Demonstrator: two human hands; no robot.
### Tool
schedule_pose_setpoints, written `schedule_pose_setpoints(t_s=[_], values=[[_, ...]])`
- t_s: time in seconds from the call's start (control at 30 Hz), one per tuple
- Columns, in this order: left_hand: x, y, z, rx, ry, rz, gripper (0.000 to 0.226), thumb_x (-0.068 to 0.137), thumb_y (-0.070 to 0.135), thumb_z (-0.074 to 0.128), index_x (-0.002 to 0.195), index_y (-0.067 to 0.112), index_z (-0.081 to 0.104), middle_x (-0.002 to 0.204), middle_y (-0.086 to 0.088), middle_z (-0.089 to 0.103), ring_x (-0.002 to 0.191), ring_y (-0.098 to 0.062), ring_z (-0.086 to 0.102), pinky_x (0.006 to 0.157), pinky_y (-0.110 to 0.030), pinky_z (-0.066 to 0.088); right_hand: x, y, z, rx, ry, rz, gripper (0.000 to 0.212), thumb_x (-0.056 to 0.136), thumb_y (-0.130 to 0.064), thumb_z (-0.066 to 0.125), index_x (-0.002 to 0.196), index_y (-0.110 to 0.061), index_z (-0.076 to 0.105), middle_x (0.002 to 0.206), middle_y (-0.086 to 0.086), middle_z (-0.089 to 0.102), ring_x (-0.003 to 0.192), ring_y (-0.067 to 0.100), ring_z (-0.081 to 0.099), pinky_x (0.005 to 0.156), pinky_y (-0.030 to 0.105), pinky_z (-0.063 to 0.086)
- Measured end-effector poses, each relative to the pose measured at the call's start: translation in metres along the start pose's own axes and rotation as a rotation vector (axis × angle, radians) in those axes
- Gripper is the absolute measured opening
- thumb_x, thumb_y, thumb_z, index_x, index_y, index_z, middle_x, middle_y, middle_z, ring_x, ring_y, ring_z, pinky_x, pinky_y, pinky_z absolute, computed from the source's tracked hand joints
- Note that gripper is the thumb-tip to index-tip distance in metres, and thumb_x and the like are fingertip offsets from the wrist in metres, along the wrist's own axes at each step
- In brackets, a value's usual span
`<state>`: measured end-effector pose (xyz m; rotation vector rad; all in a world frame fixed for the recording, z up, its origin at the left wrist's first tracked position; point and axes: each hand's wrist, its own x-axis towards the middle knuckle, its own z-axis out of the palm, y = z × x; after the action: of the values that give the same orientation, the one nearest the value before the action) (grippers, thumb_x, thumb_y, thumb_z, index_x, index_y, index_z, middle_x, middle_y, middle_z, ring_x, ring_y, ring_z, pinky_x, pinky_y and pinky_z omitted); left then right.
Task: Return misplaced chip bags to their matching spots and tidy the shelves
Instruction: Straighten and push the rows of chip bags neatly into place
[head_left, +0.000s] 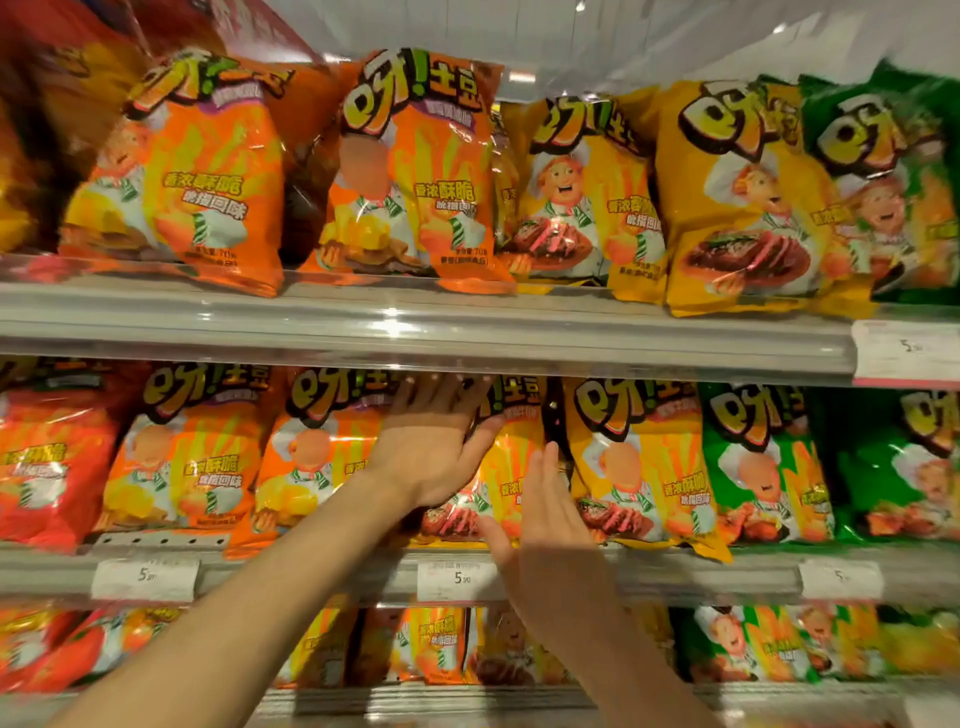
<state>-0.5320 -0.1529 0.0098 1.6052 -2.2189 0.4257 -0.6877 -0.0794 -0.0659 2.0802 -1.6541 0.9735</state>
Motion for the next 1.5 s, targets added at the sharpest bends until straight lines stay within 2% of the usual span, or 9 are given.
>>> schedule_pose_setpoints(t_s=[0.17, 0.4, 0.57, 0.63, 0.83, 1.0, 1.2, 1.37, 1.5], values=[[-0.004, 0.007, -0.002, 0.042, 0.021, -0.026, 0.074, 0.096, 0.064, 0.009, 0.150, 0.025, 0.040, 0.151, -0.008, 0.048, 0.140, -0.029, 0.040, 0.119, -0.048, 0.023, -0.002, 0.005, 0.006, 0.044, 0.002, -0.035, 0.080, 0.098, -0.053, 0.045, 0.142, 0.013, 0.044, 0.149, 0.031, 0.041, 0.130, 0.037, 0.056, 0.099, 0.037, 0.054], [-0.011, 0.011, 0.001, 0.014, 0.018, -0.053, 0.074, 0.097, 0.064, 0.005, 0.158, 0.026, 0.021, 0.164, -0.009, 0.027, 0.153, -0.027, 0.017, 0.125, -0.046, 0.005, -0.002, 0.010, 0.010, -0.003, 0.055, -0.084, 0.076, 0.100, -0.052, 0.049, 0.142, 0.012, 0.045, 0.148, 0.029, 0.044, 0.132, 0.037, 0.054, 0.096, 0.041, 0.057], [-0.041, 0.019, -0.001, -0.027, 0.153, -0.023, 0.059, 0.104, 0.053, 0.022, 0.151, 0.022, 0.038, 0.149, -0.013, 0.049, 0.142, -0.031, 0.038, 0.120, -0.049, 0.025, 0.003, 0.024, -0.019, -0.144, 0.191, -0.264, 0.056, 0.103, -0.034, 0.049, 0.138, 0.008, 0.053, 0.147, 0.023, 0.049, 0.136, 0.034, 0.050, 0.101, 0.042, 0.053], [-0.049, 0.021, 0.008, -0.057, 0.142, 0.026, 0.059, 0.105, 0.054, 0.022, 0.155, 0.024, 0.031, 0.157, -0.013, 0.037, 0.148, -0.031, 0.029, 0.121, -0.049, 0.022, 0.011, 0.039, -0.035, -0.212, 0.221, -0.317, 0.052, 0.101, -0.028, 0.053, 0.139, 0.008, 0.052, 0.148, 0.025, 0.048, 0.139, 0.036, 0.046, 0.105, 0.046, 0.050], [-0.049, 0.015, 0.024, -0.034, 0.108, 0.063, 0.065, 0.103, 0.059, 0.022, 0.159, 0.025, 0.021, 0.162, -0.013, 0.028, 0.150, -0.032, 0.023, 0.122, -0.051, 0.019, 0.034, 0.088, -0.063, -0.294, -0.007, -0.089, 0.064, 0.103, -0.055, 0.029, 0.150, -0.013, 0.041, 0.153, 0.019, 0.042, 0.146, 0.036, 0.028, 0.124, 0.049, 0.011], [-0.049, 0.016, 0.027, -0.041, 0.131, 0.068, 0.066, 0.103, 0.059, 0.021, 0.160, 0.025, 0.015, 0.167, -0.012, 0.013, 0.154, -0.029, 0.009, 0.123, -0.051, 0.015, 0.048, 0.101, -0.066, -0.306, -0.163, 0.079, 0.076, 0.097, -0.071, 0.021, 0.150, -0.020, 0.038, 0.152, 0.018, 0.040, 0.144, 0.038, 0.029, 0.117, 0.064, 0.022], [-0.049, 0.009, 0.027, -0.004, 0.111, 0.068, 0.068, 0.102, 0.062, 0.017, 0.160, 0.027, 0.011, 0.167, -0.011, 0.012, 0.155, -0.027, 0.005, 0.123, -0.051, 0.014, 0.043, 0.091, -0.056, -0.228, -0.207, 0.073, 0.080, 0.097, -0.073, 0.018, 0.159, -0.024, 0.015, 0.166, 0.015, 0.014, 0.154, 0.034, 0.004, 0.122, 0.057, 0.014], [-0.048, 0.015, 0.018, 0.000, 0.120, 0.048, 0.068, 0.102, 0.061, 0.020, 0.159, 0.025, 0.020, 0.166, -0.012, 0.019, 0.154, -0.029, 0.014, 0.123, -0.052, 0.016, 0.044, 0.088, -0.052, -0.248, -0.202, 0.073, 0.082, 0.096, -0.074, 0.012, 0.161, -0.026, -0.002, 0.168, 0.014, -0.005, 0.154, 0.033, -0.009, 0.123, 0.057, 0.004], [-0.047, 0.047, 0.010, -0.013, 0.141, 0.147, 0.066, 0.102, 0.058, 0.028, 0.158, 0.022, 0.026, 0.159, -0.012, 0.034, 0.147, -0.030, 0.030, 0.122, -0.050, 0.019, 0.046, 0.097, -0.055, -0.197, -0.208, 0.004, 0.081, 0.097, -0.074, 0.012, 0.160, -0.025, 0.002, 0.168, 0.013, 0.004, 0.155, 0.030, -0.005, 0.124, 0.055, 0.001]])
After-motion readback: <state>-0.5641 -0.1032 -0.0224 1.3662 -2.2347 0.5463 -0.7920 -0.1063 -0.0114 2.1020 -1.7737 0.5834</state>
